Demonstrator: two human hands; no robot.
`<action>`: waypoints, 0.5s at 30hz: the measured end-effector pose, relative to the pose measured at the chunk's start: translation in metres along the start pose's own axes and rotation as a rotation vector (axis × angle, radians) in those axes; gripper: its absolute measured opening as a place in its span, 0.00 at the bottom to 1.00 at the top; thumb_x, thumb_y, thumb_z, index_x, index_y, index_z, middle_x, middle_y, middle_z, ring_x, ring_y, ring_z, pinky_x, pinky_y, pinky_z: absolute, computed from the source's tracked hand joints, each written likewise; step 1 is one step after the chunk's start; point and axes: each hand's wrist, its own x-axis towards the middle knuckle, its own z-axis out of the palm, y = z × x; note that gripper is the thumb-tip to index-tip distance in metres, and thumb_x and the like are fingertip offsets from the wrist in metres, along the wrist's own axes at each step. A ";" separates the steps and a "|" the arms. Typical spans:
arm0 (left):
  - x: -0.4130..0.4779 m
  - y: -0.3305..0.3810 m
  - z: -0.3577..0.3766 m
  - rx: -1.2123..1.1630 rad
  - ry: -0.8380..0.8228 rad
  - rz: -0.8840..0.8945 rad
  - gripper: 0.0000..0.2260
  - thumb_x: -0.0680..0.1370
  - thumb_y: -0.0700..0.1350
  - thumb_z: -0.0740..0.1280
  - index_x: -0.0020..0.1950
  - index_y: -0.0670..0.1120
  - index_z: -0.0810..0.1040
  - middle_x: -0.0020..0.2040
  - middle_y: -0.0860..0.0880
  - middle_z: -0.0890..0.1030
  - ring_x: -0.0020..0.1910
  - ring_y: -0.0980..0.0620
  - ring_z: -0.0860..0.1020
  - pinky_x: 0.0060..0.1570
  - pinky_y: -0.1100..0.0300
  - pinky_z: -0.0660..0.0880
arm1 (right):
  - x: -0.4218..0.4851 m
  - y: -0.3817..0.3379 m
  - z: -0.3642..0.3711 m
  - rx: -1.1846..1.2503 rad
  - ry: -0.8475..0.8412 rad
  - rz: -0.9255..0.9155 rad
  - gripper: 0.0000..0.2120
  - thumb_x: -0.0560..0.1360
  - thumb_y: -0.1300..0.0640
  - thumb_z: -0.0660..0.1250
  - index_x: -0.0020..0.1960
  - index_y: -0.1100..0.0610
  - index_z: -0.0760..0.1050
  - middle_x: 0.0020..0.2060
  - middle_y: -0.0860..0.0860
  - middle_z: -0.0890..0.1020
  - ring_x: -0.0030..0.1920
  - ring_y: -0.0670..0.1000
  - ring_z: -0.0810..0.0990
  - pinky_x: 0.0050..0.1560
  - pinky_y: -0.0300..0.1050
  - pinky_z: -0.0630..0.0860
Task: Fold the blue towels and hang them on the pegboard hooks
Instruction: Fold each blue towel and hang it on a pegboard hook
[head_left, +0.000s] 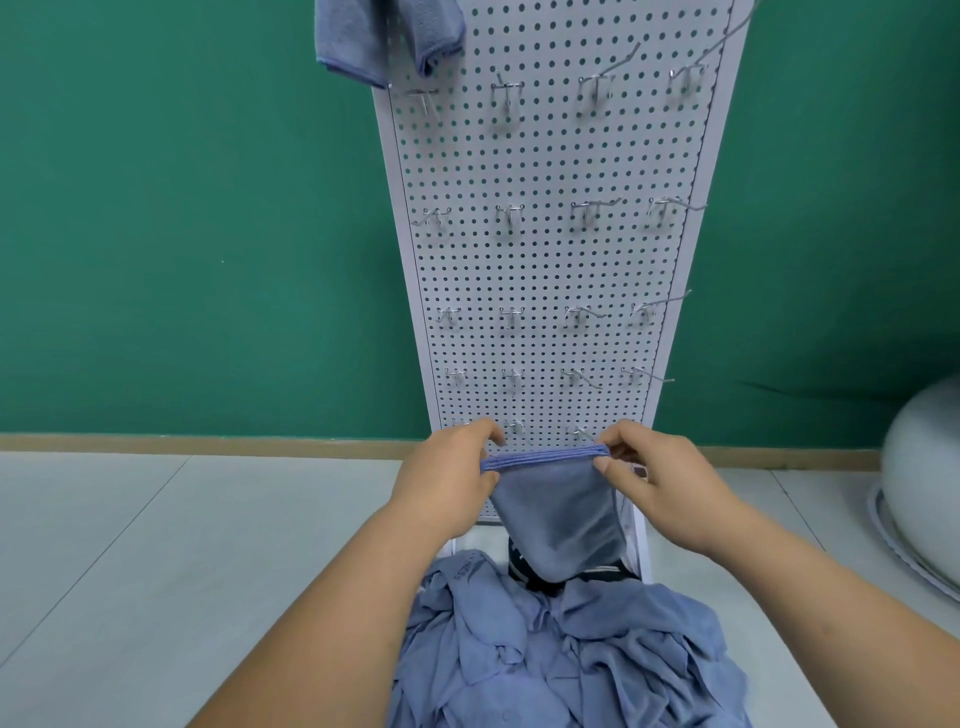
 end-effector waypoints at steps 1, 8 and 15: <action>0.001 0.001 0.002 0.044 -0.024 0.032 0.14 0.79 0.45 0.71 0.62 0.58 0.76 0.53 0.55 0.78 0.54 0.51 0.77 0.54 0.49 0.79 | -0.001 -0.003 0.005 0.024 -0.005 -0.018 0.03 0.83 0.53 0.67 0.52 0.45 0.75 0.45 0.39 0.82 0.49 0.41 0.80 0.51 0.42 0.76; -0.003 0.022 0.009 -0.455 -0.140 0.176 0.10 0.78 0.56 0.73 0.58 0.59 0.79 0.51 0.59 0.84 0.51 0.58 0.82 0.56 0.50 0.80 | 0.000 -0.025 0.032 0.189 0.017 -0.135 0.04 0.84 0.55 0.66 0.56 0.46 0.76 0.48 0.41 0.83 0.50 0.46 0.82 0.53 0.50 0.79; -0.007 0.027 0.001 -0.416 0.051 0.252 0.04 0.81 0.52 0.71 0.56 0.57 0.82 0.49 0.61 0.84 0.51 0.59 0.81 0.54 0.52 0.78 | -0.002 -0.025 0.030 0.600 -0.089 0.106 0.12 0.82 0.45 0.70 0.63 0.46 0.74 0.43 0.48 0.86 0.47 0.52 0.85 0.54 0.56 0.81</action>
